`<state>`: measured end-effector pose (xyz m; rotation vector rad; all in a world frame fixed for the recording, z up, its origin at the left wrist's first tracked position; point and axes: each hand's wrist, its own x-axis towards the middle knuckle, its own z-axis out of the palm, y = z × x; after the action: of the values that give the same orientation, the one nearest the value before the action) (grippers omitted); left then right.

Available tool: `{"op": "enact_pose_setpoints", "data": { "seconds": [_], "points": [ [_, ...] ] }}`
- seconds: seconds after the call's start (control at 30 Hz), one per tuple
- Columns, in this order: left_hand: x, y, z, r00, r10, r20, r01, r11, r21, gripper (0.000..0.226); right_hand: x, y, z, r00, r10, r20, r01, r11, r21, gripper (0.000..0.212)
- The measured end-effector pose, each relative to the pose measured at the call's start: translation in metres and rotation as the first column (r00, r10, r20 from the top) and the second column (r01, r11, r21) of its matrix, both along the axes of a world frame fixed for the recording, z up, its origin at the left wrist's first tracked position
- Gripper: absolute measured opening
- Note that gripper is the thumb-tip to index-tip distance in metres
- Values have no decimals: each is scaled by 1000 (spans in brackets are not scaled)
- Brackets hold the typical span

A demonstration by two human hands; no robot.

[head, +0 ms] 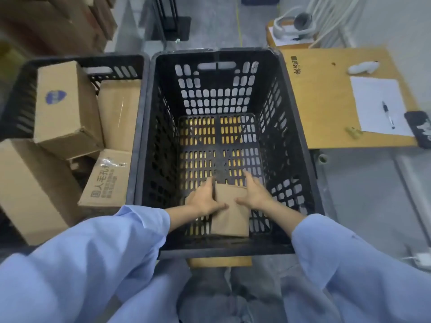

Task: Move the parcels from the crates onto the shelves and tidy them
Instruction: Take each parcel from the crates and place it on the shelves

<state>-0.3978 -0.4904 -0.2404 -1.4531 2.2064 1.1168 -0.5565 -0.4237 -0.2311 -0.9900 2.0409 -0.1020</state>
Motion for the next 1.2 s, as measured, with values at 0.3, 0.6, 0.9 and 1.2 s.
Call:
{"op": "enact_pose_setpoints", "data": {
  "seconds": [0.3, 0.6, 0.9, 1.2],
  "points": [
    [5, 7, -10, 993, 105, -47, -94, 974, 206, 100, 4, 7, -4, 985, -95, 145, 69, 983, 171, 104],
    [-5, -10, 2, 923, 230, -307, -212, 973, 90, 97, 3, -6, 8, 967, -172, 187, 198, 972, -130, 95],
    [-10, -39, 30, 817, 246, -522, -304, 952, -27, 97, -3, -25, 45, 931, -215, 295, 333, 834, -441, 63],
    [-9, -58, 75, 733, 256, -630, -380, 922, -67, 78, -1, -40, 70, 897, -156, 413, 402, 675, -618, 31]
  ]
}}
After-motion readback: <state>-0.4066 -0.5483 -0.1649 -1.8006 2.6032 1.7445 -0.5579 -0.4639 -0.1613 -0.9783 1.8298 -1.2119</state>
